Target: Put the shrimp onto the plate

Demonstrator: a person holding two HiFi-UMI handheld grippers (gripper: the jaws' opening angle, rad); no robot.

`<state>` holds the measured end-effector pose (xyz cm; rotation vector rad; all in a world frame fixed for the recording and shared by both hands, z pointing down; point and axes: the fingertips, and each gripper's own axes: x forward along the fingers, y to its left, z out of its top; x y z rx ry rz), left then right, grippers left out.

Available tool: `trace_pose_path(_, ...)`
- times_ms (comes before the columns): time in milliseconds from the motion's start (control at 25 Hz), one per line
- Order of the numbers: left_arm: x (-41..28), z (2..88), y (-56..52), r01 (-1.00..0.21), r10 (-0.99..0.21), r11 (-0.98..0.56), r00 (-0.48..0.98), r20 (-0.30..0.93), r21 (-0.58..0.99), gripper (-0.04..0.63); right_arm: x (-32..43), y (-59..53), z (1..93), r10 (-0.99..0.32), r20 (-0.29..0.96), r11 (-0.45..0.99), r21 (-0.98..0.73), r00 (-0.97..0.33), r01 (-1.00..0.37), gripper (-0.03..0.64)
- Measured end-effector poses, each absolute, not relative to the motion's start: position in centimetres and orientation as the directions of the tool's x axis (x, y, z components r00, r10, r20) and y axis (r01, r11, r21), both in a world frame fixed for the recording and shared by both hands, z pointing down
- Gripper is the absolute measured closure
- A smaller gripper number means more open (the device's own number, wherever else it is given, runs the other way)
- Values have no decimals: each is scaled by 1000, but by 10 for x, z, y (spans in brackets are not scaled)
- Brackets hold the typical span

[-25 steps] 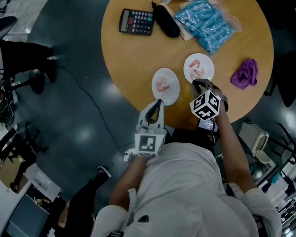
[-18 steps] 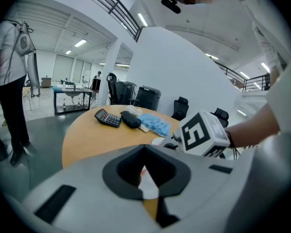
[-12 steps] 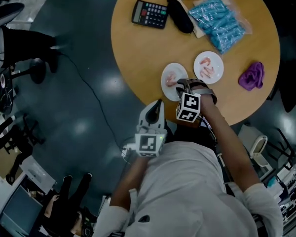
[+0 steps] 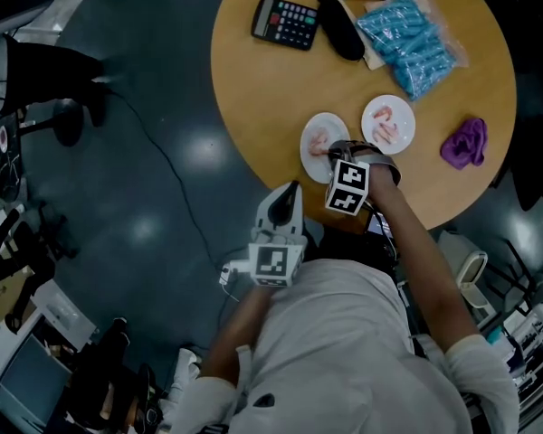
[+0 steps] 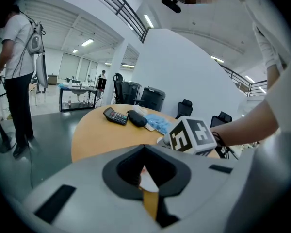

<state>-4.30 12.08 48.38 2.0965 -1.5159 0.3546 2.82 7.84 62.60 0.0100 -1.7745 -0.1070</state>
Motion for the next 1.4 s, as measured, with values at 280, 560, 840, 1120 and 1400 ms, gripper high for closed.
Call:
trace_pose_path(280, -37, 486, 117, -932, -794, -252, 353, 495, 261, 588, 30, 90, 610, -39, 959, 999, 31, -280, -33, 589)
trace_pose_path(560, -25, 484, 110, -925, -786, -277, 375, 491, 261, 588, 71, 69, 584, -131, 927, 933, -5, -352, -360, 589)
trace_pose_path(840, -12, 482, 106, -921, -778, -295, 387, 496, 255, 588, 138, 17, 606, -175, 951, 661, -78, -255, -746, 589)
trace_pose_path(1120, -5, 480, 103, -918, -777, -304, 394, 492, 255, 588, 145, 13, 613, -173, 959, 662, -56, -225, -747, 588)
trace_pose_path(1400, -4, 480, 104, -917, -781, -300, 394, 485, 263, 588, 157, 14, 606, -201, 961, 657, -10, -189, -754, 586)
